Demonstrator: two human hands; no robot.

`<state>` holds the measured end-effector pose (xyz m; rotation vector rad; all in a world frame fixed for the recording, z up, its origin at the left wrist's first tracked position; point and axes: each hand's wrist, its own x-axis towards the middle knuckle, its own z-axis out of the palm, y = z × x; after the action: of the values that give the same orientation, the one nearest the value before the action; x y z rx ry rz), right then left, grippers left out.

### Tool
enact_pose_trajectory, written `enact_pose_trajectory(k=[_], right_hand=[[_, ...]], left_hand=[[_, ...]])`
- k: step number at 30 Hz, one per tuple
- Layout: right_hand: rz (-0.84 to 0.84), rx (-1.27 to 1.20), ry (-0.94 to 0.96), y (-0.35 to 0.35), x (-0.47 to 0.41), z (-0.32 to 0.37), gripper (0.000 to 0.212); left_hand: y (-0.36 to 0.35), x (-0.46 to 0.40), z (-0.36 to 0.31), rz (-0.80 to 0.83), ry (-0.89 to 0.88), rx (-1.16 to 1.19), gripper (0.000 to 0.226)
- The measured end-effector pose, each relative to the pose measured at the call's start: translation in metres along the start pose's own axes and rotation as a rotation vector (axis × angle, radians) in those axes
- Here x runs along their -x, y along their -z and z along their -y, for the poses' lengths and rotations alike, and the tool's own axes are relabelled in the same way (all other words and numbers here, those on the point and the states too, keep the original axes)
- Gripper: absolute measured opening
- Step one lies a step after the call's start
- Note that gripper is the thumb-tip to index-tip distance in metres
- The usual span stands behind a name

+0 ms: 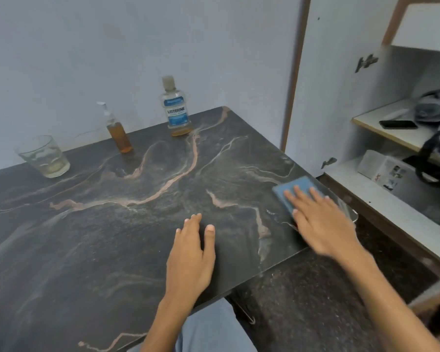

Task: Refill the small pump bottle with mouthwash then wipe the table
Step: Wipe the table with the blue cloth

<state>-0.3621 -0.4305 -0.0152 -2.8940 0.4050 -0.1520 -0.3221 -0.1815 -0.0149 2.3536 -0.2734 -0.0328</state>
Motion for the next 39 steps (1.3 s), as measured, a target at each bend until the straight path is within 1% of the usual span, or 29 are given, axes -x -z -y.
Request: enact_pose_trajectory(k=[2, 3, 5, 7, 8, 10, 12, 15, 17, 19, 21, 25, 30, 32, 34, 37, 39], right_hand=[[0.030, 0.017, -0.087, 0.007, -0.033, -0.004, 0.049], [0.045, 0.028, -0.083, 0.007, -0.046, 0.006, 0.049], [0.051, 0.039, 0.019, 0.002, -0.058, 0.040, 0.048], [0.050, 0.003, 0.183, -0.010, -0.048, 0.075, 0.048], [0.059, -0.044, 0.251, -0.014, -0.036, 0.085, 0.048], [0.030, -0.145, 0.313, -0.018, -0.003, 0.086, 0.047], [-0.026, -0.152, 0.284, -0.015, 0.028, 0.068, 0.049], [-0.082, -0.063, 0.137, -0.005, 0.056, 0.028, 0.049], [-0.070, -0.002, 0.016, 0.003, 0.057, 0.004, 0.046], [-0.033, 0.033, -0.076, 0.009, 0.048, -0.014, 0.047], [0.006, 0.041, -0.109, 0.013, 0.032, -0.024, 0.049], [0.058, 0.053, -0.108, 0.010, -0.024, -0.022, 0.051], [0.130, 0.055, -0.065, 0.000, -0.124, 0.015, 0.051], [0.145, 0.054, -0.022, -0.007, -0.153, 0.047, 0.051], [0.164, 0.040, 0.081, -0.015, -0.167, 0.089, 0.051], [0.212, -0.007, 0.339, -0.030, -0.149, 0.149, 0.050], [0.238, -0.034, 0.508, -0.035, -0.115, 0.164, 0.049]], left_hand=[[-0.009, -0.005, -0.011, 0.040, -0.025, 0.009, 0.055], [-0.012, -0.008, -0.016, 0.058, -0.035, 0.013, 0.055], [-0.019, -0.012, -0.027, 0.086, -0.056, 0.012, 0.055], [-0.023, -0.013, -0.034, 0.097, -0.084, 0.015, 0.054], [-0.023, -0.012, -0.035, 0.094, -0.109, 0.025, 0.052], [-0.021, -0.010, -0.033, 0.076, -0.131, 0.045, 0.047], [-0.015, -0.008, -0.027, 0.068, -0.102, 0.030, 0.049], [-0.011, -0.010, -0.020, 0.076, -0.080, 0.028, 0.053], [-0.010, -0.012, -0.020, 0.082, -0.075, 0.052, 0.055], [-0.012, -0.014, -0.021, 0.083, -0.069, 0.071, 0.056], [-0.014, -0.016, -0.021, 0.082, -0.072, 0.082, 0.054], [-0.011, -0.024, -0.015, 0.093, -0.063, 0.096, 0.053], [-0.001, -0.045, -0.009, 0.070, -0.038, 0.066, 0.053], [0.005, -0.054, -0.004, 0.050, -0.007, 0.031, 0.054], [0.014, -0.063, 0.003, 0.021, 0.024, -0.008, 0.054], [0.028, -0.073, 0.017, -0.042, 0.064, -0.046, 0.052], [0.037, -0.076, 0.027, -0.076, 0.084, -0.061, 0.051]])
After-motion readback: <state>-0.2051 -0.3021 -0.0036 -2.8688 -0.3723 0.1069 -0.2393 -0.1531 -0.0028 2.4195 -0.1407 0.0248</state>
